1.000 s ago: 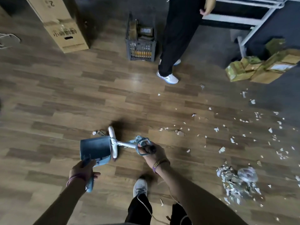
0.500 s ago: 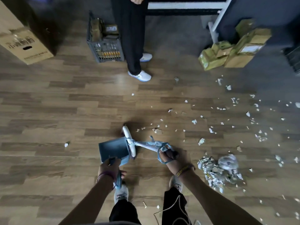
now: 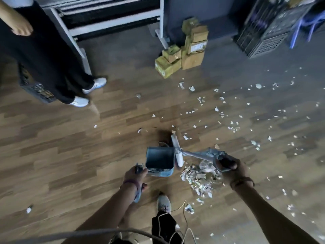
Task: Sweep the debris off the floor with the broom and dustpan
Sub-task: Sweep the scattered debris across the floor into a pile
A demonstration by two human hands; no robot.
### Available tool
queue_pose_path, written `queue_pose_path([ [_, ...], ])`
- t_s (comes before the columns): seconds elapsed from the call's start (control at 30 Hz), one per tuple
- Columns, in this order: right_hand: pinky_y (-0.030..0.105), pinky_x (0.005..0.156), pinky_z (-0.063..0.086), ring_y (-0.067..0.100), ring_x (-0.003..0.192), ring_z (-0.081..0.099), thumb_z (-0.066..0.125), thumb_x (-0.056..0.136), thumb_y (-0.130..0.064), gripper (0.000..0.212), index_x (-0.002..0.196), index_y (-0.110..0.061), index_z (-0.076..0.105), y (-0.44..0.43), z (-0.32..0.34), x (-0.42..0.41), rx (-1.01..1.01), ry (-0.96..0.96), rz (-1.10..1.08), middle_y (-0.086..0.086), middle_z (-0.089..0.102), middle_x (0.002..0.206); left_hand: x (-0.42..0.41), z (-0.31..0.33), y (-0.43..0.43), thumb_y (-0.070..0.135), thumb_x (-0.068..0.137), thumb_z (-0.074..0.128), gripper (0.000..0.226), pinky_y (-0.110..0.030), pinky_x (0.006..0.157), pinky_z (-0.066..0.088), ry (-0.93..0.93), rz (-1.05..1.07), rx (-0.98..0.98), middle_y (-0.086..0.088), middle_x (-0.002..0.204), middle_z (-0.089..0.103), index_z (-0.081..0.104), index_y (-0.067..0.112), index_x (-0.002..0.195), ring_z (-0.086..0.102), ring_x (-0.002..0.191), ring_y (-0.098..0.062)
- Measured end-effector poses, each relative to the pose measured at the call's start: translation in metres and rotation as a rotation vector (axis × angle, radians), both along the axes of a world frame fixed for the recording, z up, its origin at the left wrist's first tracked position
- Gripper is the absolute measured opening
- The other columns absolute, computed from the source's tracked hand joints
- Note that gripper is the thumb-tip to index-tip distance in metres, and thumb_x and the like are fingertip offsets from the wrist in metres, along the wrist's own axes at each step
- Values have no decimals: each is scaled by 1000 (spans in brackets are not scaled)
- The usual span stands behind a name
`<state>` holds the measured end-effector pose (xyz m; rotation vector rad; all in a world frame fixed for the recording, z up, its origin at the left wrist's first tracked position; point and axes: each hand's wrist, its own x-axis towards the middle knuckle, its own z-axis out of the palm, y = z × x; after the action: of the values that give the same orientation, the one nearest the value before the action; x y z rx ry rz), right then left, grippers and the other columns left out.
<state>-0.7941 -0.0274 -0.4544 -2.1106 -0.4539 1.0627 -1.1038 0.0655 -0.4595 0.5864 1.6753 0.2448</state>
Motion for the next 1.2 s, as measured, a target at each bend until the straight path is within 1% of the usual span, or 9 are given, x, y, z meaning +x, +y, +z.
queue_pose_path([
  [0.13,38,77,56,23,78,70,59,59,-68,27,79,-50,67,-5,-16,34,-201,-194,38,-2,72,72,9,12,2,18,91,60,17,-17,31,42,-21,-29,4,-8,76,55,57,11,106,47,24,-12],
  [0.27,39,83,55,10,70,70,69,73,-31,18,59,-41,71,27,5,14,-153,-476,308,-8,72,66,-9,21,1,23,90,61,18,-18,34,44,17,-11,-17,-9,77,58,58,14,106,51,28,-12],
  [0.4,33,64,49,37,79,66,69,81,-25,11,90,-22,73,70,39,-67,-72,-575,463,17,72,81,-52,26,-8,19,92,58,17,-17,32,41,42,103,-8,-14,69,56,55,11,106,50,26,-14],
  [0.67,30,64,51,32,69,68,46,68,-55,48,66,-13,68,122,71,-266,364,-507,817,16,70,68,-209,33,-40,6,90,56,4,-18,26,37,174,479,138,-14,58,51,57,5,94,42,20,-16],
  [0.77,41,60,57,39,71,69,39,80,-34,36,93,-14,65,130,87,-369,440,-379,953,30,68,76,-289,32,-59,17,83,60,9,-33,41,53,275,607,176,-8,51,56,64,9,83,52,31,-23],
  [0.87,25,39,40,16,38,46,49,80,-22,29,52,-25,41,141,96,-471,495,-148,984,-3,45,38,-388,16,-86,42,60,55,31,-52,62,58,360,737,197,-13,59,63,62,13,70,65,54,-35],
  [0.97,25,50,31,7,52,30,58,74,-33,49,46,-27,19,139,84,-583,556,-299,1019,-7,30,39,-483,24,-108,40,72,57,31,-38,48,55,389,891,198,-17,77,66,65,13,82,65,50,-35],
  [1.07,23,50,30,8,49,29,53,78,-37,35,53,-23,33,133,78,-689,529,-323,1120,-17,26,45,-565,46,-132,28,85,54,18,-18,30,40,436,1013,179,-11,76,61,62,12,86,59,37,-27],
  [1.2,25,51,30,11,53,28,63,77,-17,39,48,-19,37,115,61,-811,345,22,1251,-10,25,47,-672,42,-168,24,83,56,11,-20,38,42,466,1119,197,-7,70,58,62,15,86,53,28,-23],
])
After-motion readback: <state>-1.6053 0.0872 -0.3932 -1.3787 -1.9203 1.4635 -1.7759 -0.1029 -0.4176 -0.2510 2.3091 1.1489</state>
